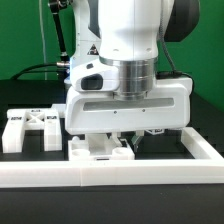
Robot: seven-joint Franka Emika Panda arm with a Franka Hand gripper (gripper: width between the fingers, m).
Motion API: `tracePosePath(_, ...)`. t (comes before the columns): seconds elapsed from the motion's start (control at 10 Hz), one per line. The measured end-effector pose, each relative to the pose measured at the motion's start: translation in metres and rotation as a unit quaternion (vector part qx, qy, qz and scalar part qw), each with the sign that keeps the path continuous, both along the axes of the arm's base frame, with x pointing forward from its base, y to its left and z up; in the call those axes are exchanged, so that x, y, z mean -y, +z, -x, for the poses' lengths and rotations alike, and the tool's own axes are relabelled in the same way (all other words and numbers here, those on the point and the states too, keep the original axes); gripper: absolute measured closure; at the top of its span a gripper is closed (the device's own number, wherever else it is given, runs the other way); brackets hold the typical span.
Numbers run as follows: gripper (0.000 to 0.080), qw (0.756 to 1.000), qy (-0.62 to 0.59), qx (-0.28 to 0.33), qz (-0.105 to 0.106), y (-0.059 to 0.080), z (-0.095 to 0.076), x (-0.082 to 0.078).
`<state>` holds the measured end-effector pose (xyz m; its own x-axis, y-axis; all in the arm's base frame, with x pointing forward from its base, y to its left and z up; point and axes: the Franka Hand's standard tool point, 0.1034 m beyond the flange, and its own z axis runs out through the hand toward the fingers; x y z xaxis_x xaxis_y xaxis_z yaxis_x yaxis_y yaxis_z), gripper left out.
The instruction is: Assemble chair
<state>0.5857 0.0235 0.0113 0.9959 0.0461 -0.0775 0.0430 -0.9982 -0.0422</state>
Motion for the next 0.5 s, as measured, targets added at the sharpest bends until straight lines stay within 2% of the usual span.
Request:
tracePosePath(0.3, 0.0765, 1.0, 0.001, 0.0, 0.0, 0.0, 0.0, -0.001)
tracePosePath(0.5, 0.0765, 1.0, -0.005, 0.0, -0.003, 0.001, 0.001, -0.026)
